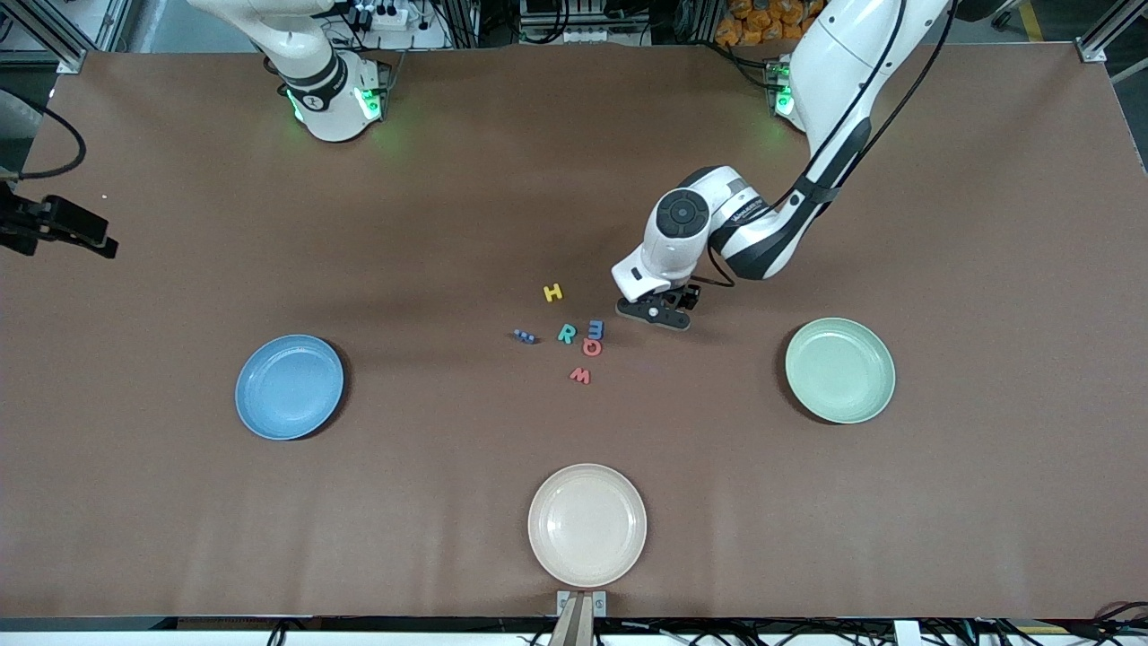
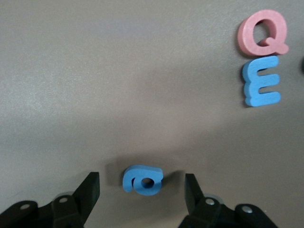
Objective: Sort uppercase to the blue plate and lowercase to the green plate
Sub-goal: 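Grasp the blue a with the left gripper while the right gripper advances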
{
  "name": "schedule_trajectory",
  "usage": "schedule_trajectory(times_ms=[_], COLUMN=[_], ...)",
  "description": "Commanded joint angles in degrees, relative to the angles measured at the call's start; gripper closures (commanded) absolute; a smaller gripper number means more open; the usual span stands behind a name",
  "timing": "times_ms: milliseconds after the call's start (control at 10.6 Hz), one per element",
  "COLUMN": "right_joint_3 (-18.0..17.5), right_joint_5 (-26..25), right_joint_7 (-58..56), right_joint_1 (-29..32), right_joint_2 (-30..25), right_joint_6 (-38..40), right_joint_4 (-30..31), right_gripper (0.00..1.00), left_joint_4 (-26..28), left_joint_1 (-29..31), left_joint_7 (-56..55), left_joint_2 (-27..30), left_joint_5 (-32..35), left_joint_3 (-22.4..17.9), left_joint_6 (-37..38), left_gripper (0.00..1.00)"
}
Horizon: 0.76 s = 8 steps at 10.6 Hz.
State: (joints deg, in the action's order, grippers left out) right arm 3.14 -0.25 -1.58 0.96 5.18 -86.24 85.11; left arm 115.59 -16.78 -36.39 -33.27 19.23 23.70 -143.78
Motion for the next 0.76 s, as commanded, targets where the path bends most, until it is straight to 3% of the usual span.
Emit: schedule_trajectory(times_ms=[0, 378, 661], right_joint_3=[-0.24, -0.24, -0.33], right_joint_5=[0.52, 0.52, 0.6], right_joint_7=[-0.09, -0.18, -0.18], right_joint_1=[-0.08, 0.8, 0.28], right_joint_2=[5.79, 13.09, 17.31], right_joint_6=[-0.33, -2.17, -7.96], right_joint_4=[-0.73, -0.21, 0.5], right_gripper=[0.0, 0.0, 0.0], left_joint_4=[-0.71, -0.8, -0.8], left_joint_1=[-0.09, -0.36, -0.27], left_joint_7=[-2.37, -2.37, -2.28], left_joint_2=[-0.66, -1.27, -1.45], left_joint_5=[2.03, 2.03, 2.03], left_joint_3=[-0.15, -0.33, -0.33], left_joint_6=[-0.27, -0.27, -0.18], left_gripper=[0.21, 0.32, 0.37])
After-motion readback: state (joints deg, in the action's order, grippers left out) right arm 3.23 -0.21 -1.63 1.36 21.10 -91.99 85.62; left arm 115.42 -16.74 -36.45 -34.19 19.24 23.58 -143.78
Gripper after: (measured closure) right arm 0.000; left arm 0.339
